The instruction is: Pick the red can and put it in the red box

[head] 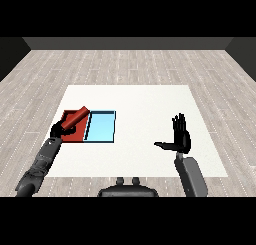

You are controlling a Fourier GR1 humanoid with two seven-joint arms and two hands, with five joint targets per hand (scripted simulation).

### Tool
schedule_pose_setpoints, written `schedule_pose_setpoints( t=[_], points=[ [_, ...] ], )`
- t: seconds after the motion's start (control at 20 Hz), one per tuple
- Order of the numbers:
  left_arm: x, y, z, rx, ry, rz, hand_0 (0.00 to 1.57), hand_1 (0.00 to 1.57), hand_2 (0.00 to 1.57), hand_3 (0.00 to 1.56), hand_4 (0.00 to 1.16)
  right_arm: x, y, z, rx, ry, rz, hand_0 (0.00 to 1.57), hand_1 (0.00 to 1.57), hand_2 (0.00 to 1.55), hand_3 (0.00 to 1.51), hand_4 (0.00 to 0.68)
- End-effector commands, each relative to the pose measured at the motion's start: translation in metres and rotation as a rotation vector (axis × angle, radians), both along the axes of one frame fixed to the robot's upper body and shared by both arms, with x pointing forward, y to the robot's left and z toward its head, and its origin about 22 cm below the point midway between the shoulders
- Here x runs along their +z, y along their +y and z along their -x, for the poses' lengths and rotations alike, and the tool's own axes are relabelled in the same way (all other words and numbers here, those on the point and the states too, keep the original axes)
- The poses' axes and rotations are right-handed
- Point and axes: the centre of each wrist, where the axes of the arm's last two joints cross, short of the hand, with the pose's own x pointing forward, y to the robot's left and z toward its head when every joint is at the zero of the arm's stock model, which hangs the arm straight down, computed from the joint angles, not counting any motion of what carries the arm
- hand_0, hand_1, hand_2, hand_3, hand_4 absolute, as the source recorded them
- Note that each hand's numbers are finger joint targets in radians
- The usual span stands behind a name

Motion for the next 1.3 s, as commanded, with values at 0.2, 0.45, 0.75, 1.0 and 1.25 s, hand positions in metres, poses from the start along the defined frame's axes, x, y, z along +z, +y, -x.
schedule_pose_setpoints(
  t=[0.2,0.45,0.75,1.0,1.25],
  points=[
    [-0.026,-0.006,0.007,-0.081,0.182,0.042,0.26,0.26,0.57,0.5,0.64,-0.015,0.009,-0.018,-0.008,-0.017,0.005,0.0,0.0,0.0,0.0,0.0],
    [-0.01,-0.003,-0.008,-0.035,0.267,-0.003,0.0,0.0,0.0,0.0,0.0,-0.043,0.013,-0.003,0.001,-0.013,-0.018,0.0,0.0,0.0,0.0,0.0],
    [0.022,0.001,-0.026,-0.061,-0.377,0.342,0.0,0.0,0.0,0.0,0.0,-0.02,0.011,-0.016,0.03,-0.034,-0.031,0.0,0.0,0.0,0.0,0.0],
    [0.021,-0.055,-0.043,-0.315,-0.792,0.642,0.0,0.0,0.0,0.0,0.0,-0.022,0.001,-0.009,0.057,-0.029,-0.007,0.0,0.0,0.0,0.0,0.0],
    [0.005,-0.122,-0.036,-0.503,-0.925,0.824,0.0,0.0,0.0,0.0,0.0,-0.027,0.003,-0.012,0.073,-0.041,0.028,0.0,0.0,0.0,0.0,0.0]
  ],
)
